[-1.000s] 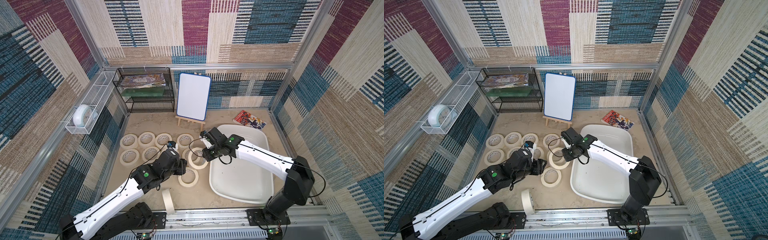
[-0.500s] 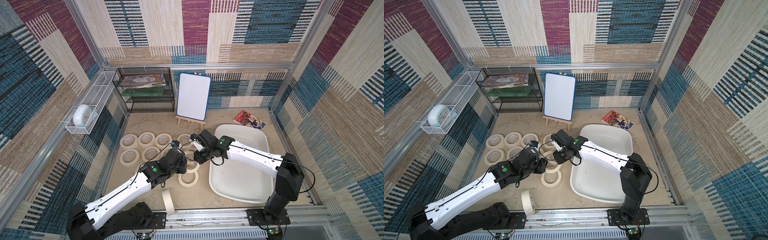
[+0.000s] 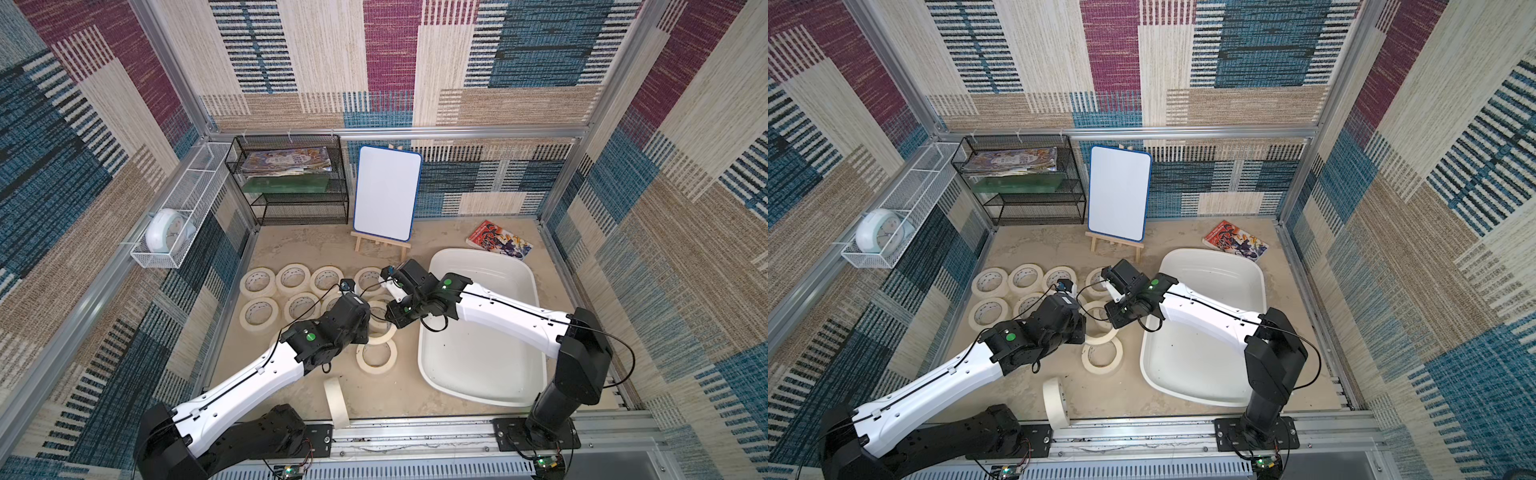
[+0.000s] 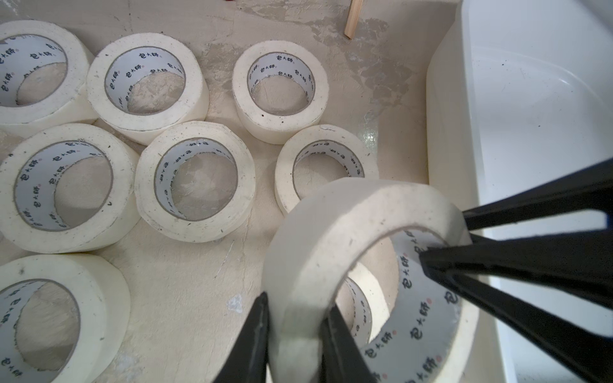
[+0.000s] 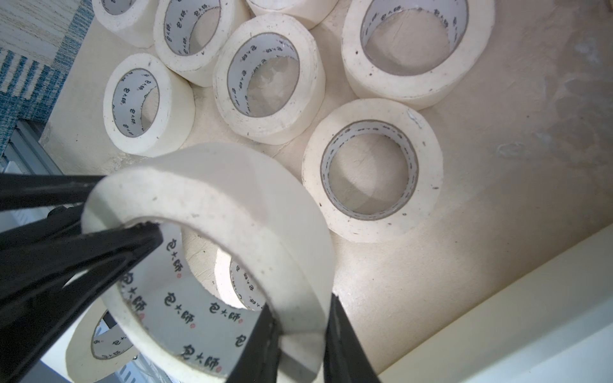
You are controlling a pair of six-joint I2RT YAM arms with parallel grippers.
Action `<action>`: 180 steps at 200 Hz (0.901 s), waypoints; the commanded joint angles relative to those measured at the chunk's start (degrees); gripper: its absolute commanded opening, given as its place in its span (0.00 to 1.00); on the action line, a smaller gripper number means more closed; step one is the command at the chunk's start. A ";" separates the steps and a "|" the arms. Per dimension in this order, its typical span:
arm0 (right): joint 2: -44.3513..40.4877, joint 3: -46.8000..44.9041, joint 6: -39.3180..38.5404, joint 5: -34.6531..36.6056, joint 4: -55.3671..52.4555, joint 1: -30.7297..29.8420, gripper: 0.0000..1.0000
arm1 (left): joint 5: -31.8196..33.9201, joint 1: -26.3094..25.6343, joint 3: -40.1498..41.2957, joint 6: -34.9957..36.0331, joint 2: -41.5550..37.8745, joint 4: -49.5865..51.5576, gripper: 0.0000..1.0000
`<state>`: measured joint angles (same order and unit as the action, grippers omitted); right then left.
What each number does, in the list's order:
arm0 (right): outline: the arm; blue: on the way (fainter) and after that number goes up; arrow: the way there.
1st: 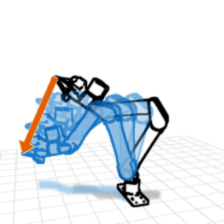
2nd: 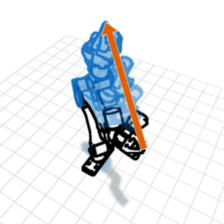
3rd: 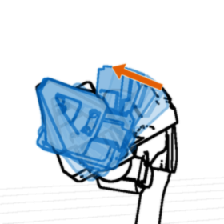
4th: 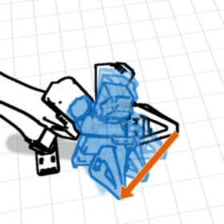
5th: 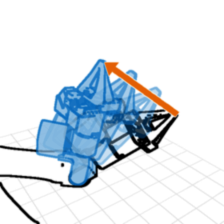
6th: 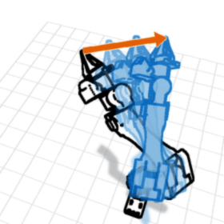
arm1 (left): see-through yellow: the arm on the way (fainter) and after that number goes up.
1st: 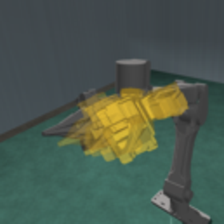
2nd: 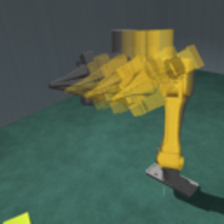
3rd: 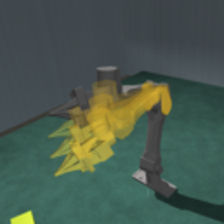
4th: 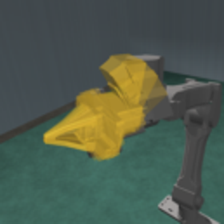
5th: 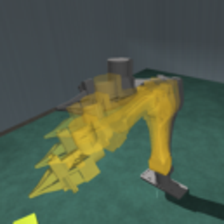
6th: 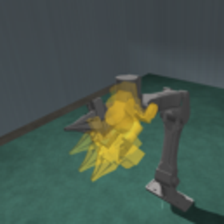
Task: Take out the art tape in the storage box
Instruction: Pick up the art tape from the storage box, then pick up the art tape from the center of the board.
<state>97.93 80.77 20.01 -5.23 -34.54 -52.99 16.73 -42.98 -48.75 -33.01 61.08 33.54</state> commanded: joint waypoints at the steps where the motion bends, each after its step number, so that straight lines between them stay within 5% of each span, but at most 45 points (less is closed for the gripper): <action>1: -0.69 0.09 -2.43 -2.19 0.53 -0.02 0.20 | -0.82 0.65 -0.29 0.62 -0.17 -1.68 0.00; 18: -1.44 0.09 -2.85 -0.66 -0.44 -0.01 0.38 | -1.09 1.64 0.18 0.31 -0.32 -1.96 0.00; 69: -8.61 -3.14 -2.08 1.85 -1.15 -0.06 0.69 | -2.38 7.25 2.60 0.92 -1.28 -3.59 0.00; 119: -10.20 -6.05 -0.95 -1.16 -3.25 -7.04 0.75 | -5.99 18.98 5.03 2.94 1.86 -6.98 0.00; 180: -0.51 1.65 -1.82 -3.16 -5.39 -20.82 0.95 | -2.09 30.59 3.01 6.44 0.51 -2.39 0.00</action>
<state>95.20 79.59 18.74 -7.05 -38.94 -71.29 12.38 -16.01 -45.23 -28.77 63.81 30.11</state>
